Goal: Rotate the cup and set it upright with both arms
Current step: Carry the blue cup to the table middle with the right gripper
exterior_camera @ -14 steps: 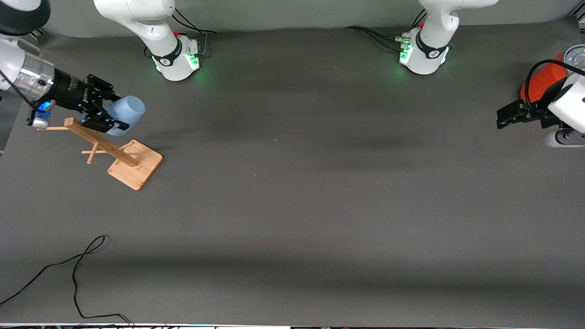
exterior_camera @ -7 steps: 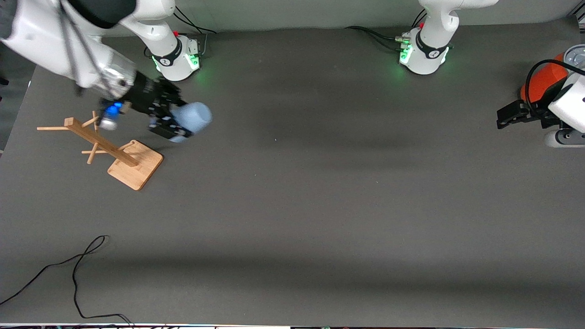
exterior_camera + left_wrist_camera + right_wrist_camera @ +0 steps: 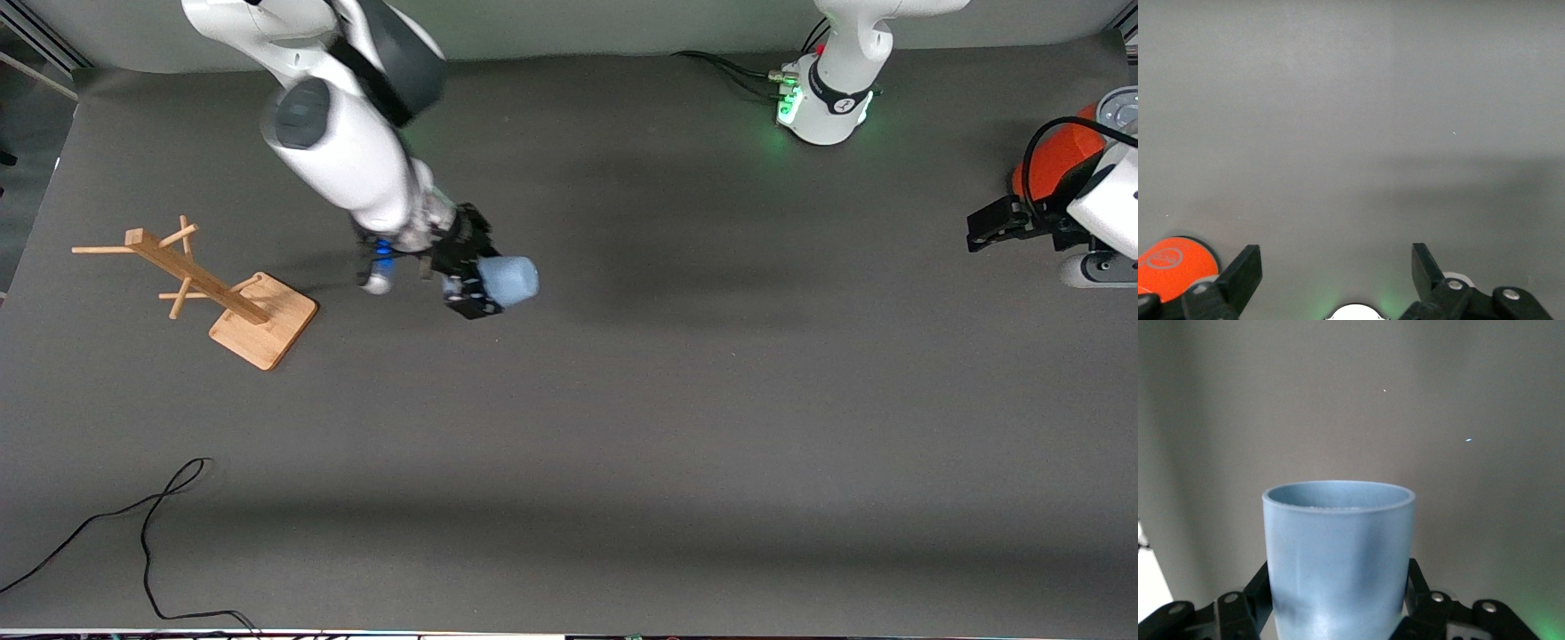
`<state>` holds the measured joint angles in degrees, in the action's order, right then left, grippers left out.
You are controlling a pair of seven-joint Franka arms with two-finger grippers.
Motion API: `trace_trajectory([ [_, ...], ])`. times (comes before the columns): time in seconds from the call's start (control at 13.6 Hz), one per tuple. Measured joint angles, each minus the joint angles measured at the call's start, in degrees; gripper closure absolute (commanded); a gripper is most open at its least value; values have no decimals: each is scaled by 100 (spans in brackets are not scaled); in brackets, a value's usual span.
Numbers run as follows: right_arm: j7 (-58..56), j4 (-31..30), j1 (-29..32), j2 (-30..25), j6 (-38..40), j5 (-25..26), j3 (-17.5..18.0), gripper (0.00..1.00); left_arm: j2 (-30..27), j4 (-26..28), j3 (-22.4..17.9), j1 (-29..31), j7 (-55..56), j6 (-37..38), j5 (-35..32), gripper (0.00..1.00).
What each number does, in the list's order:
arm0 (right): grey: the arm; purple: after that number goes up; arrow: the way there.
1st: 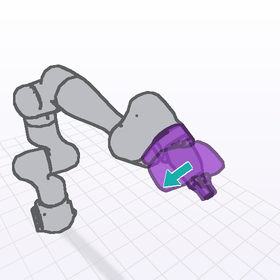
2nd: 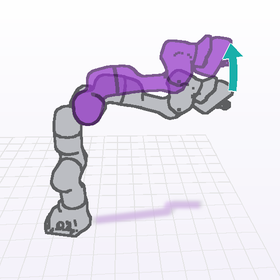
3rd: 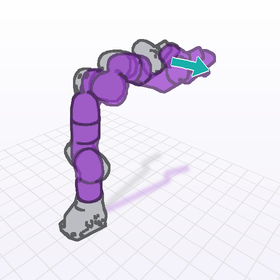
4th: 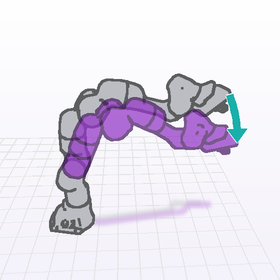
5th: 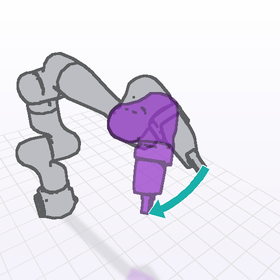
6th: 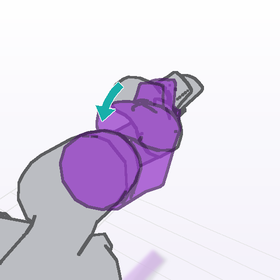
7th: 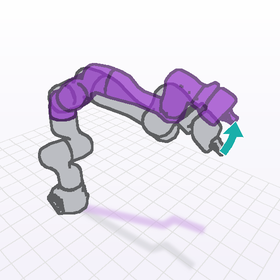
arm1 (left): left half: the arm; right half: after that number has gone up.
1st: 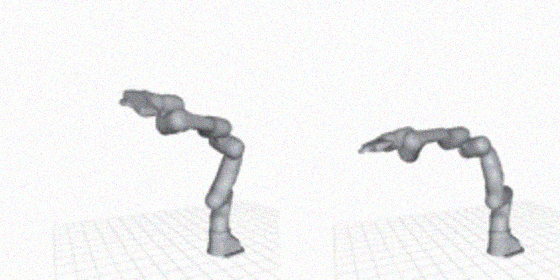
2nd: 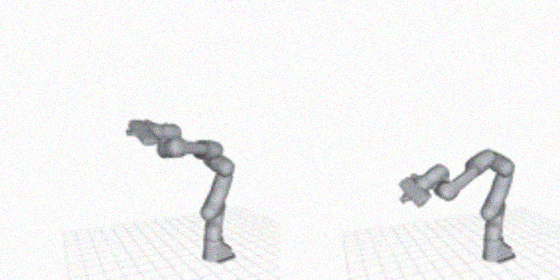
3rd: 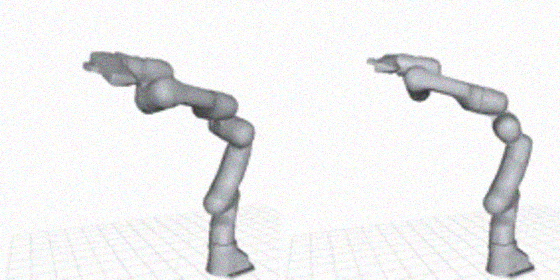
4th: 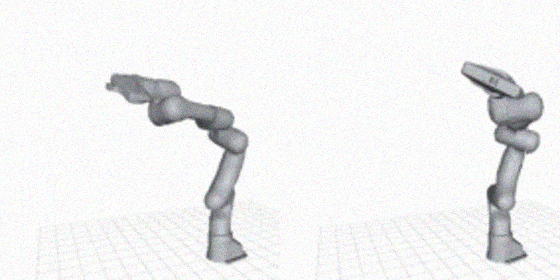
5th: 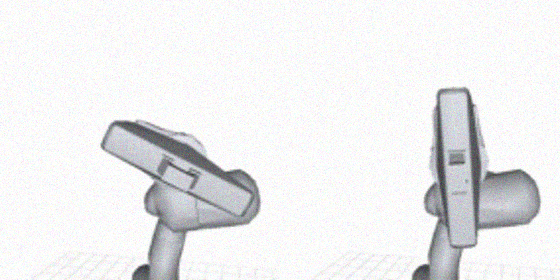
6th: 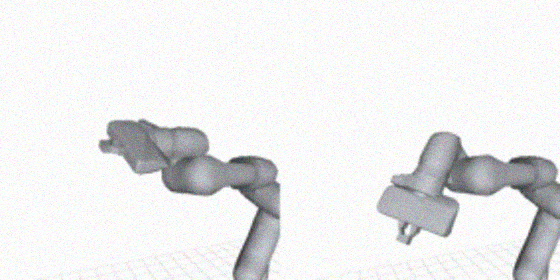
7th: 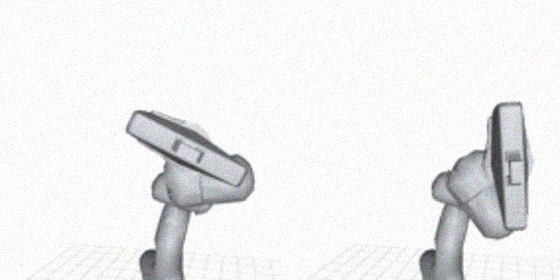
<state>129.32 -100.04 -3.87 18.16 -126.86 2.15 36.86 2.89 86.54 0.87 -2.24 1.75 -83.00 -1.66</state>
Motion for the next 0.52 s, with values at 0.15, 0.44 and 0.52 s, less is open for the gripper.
trace_trajectory([
  [0.15, 945, 165, -394, 633, -72, 931, 48, 43, 1, 0, -1, 1, 0, -20, 1, 0],
  [0.44, 2418, 486, -1210, 1723, -127, 2250, 60, 43, 5, 3, 5, 5, 0, -95, 6, 0],
  [0.52, 2741, 518, -1400, 1955, -127, 2563, 60, 43, 6, 4, 8, 6, 0, -100, 8, 0],
])
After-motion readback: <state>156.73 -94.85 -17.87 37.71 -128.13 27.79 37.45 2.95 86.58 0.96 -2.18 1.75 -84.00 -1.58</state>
